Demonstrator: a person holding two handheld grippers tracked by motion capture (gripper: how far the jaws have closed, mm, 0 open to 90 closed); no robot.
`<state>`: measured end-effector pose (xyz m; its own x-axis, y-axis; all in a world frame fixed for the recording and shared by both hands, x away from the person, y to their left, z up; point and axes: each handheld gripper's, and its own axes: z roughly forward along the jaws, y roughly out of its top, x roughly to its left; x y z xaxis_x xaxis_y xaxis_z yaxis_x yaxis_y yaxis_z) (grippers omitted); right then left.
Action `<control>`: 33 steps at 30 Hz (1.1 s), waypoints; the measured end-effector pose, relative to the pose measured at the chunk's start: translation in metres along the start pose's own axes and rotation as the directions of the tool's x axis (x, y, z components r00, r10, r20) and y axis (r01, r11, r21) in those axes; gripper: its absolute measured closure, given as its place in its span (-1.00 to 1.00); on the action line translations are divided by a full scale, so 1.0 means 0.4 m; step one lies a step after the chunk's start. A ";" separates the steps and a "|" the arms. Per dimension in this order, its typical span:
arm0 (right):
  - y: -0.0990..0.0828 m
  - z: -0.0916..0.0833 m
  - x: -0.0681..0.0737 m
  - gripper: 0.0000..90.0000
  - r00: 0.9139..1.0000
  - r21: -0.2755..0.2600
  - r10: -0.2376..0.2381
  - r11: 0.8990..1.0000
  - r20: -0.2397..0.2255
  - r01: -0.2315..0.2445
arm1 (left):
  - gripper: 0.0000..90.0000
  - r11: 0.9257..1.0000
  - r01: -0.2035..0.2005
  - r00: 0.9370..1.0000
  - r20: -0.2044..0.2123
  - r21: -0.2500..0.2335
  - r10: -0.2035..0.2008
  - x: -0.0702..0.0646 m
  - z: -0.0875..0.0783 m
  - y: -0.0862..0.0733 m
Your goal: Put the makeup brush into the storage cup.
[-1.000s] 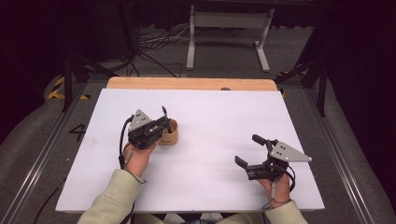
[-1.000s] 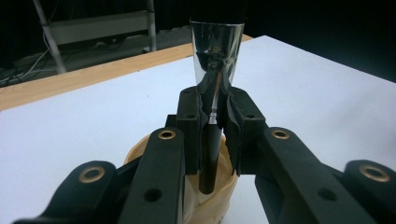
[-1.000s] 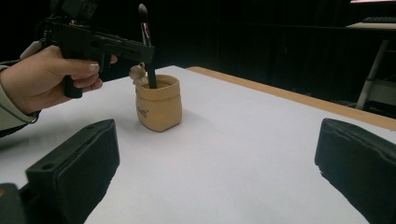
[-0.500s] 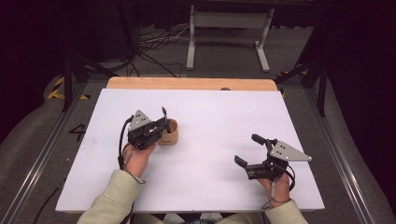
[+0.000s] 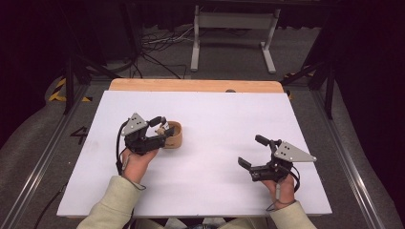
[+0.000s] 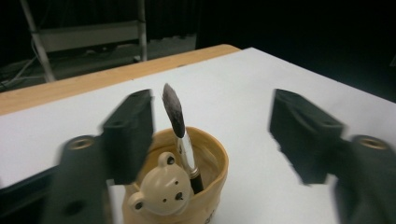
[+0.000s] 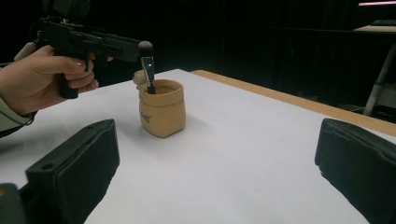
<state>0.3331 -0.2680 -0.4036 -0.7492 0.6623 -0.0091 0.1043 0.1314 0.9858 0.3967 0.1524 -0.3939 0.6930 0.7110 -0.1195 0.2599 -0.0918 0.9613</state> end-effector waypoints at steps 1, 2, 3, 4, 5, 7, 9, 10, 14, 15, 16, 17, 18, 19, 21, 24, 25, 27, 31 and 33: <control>0.003 0.003 -0.002 -1.00 1.000 -0.004 -0.003 1.000 0.000 0.003 | -0.54 1.000 -0.002 1.000 0.004 -0.011 0.002 0.000 -0.009 0.001; 0.003 0.003 -0.002 -1.00 1.000 -0.004 -0.003 1.000 0.000 0.003 | -0.60 1.000 -0.002 1.000 0.004 -0.011 0.002 0.000 -0.009 0.001; 0.005 0.004 -0.004 -1.00 1.000 -0.006 -0.006 1.000 0.000 0.006 | -0.60 1.000 -0.009 1.000 0.008 -0.029 0.009 0.000 -0.022 0.003; 0.008 0.007 -0.008 -1.00 1.000 -0.007 -0.009 1.000 -0.003 0.009 | -0.70 0.999 -0.008 1.000 0.022 -0.036 0.009 0.000 -0.031 0.005; 0.011 0.008 -0.011 -1.00 1.000 -0.007 -0.012 1.000 -0.003 0.012 | -0.73 0.999 -0.008 1.000 0.029 -0.047 0.010 0.000 -0.040 0.005; 0.016 0.010 -0.018 -1.00 1.000 -0.003 -0.019 1.000 -0.003 0.019 | -0.81 0.998 -0.016 0.999 0.042 -0.066 0.019 -0.001 -0.062 0.008; 0.023 0.010 -0.025 -1.00 1.000 -0.007 -0.024 1.000 -0.001 0.024 | -0.87 0.997 -0.027 0.998 0.048 -0.072 0.031 -0.002 -0.074 0.010; 0.024 0.010 -0.027 -1.00 1.000 -0.009 -0.025 1.000 -0.002 0.024 | -0.88 0.997 -0.030 0.998 0.052 -0.071 0.033 -0.004 -0.084 0.010; 0.034 0.004 -0.035 -1.00 0.999 -0.011 -0.045 0.999 0.002 0.045 | -0.91 0.996 -0.027 0.997 0.066 -0.091 0.033 -0.003 -0.114 0.012; 0.036 0.003 -0.036 -1.00 0.998 -0.012 -0.055 0.998 0.002 0.055 | -0.92 0.995 -0.032 0.997 0.071 -0.095 0.039 -0.003 -0.122 0.012; 0.036 0.003 -0.036 -1.00 0.998 -0.012 -0.055 0.998 0.002 0.055 | -0.92 0.995 -0.032 0.997 0.071 -0.095 0.039 -0.003 -0.122 0.012; 0.039 0.000 -0.036 -1.00 0.998 -0.018 -0.065 0.998 0.001 0.065 | -0.92 0.994 -0.031 0.996 0.081 -0.103 0.039 -0.003 -0.136 0.009; 0.042 -0.007 -0.036 -1.00 0.997 -0.020 -0.080 0.997 -0.001 0.080 | -0.92 0.994 -0.028 0.995 0.091 -0.103 0.037 -0.003 -0.143 0.005; 0.044 -0.010 -0.036 -1.00 0.996 -0.017 -0.087 0.996 0.000 0.087 | -0.93 0.994 -0.033 0.994 0.098 -0.107 0.043 -0.002 -0.149 0.001; 0.044 -0.017 -0.039 -1.00 0.996 -0.016 -0.092 0.996 0.000 0.092 | -0.94 0.993 -0.037 0.991 0.121 -0.113 0.051 -0.001 -0.160 -0.009; 0.041 -0.022 -0.043 -1.00 0.996 -0.012 -0.091 0.996 -0.003 0.091 | -0.95 0.992 -0.043 0.987 0.148 -0.118 0.060 -0.001 -0.170 -0.017; 0.039 -0.026 -0.045 -1.00 0.996 -0.009 -0.091 0.996 -0.003 0.091 | -0.95 0.990 -0.055 0.986 0.148 -0.128 0.074 -0.002 -0.174 -0.022; 0.037 -0.031 -0.045 -1.00 0.996 -0.008 -0.092 0.996 -0.004 0.092 | -0.95 0.989 -0.072 0.985 0.150 -0.128 0.091 0.000 -0.182 -0.029; 0.032 -0.039 -0.047 -1.00 0.995 -0.005 -0.096 0.995 -0.005 0.096 | -0.95 0.991 -0.065 0.984 0.156 -0.121 0.084 0.007 -0.197 -0.042; 0.028 -0.042 -0.047 -1.00 0.995 0.002 -0.098 0.995 -0.006 0.098 | -0.95 0.992 -0.067 0.984 0.155 -0.108 0.084 0.008 -0.204 -0.047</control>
<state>0.3376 -0.2913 -0.3895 -0.7600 0.6414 -0.1046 0.0317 0.1973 0.9798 0.3390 0.2133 -0.3921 0.8081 0.5842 -0.0756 0.1383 -0.0634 0.9884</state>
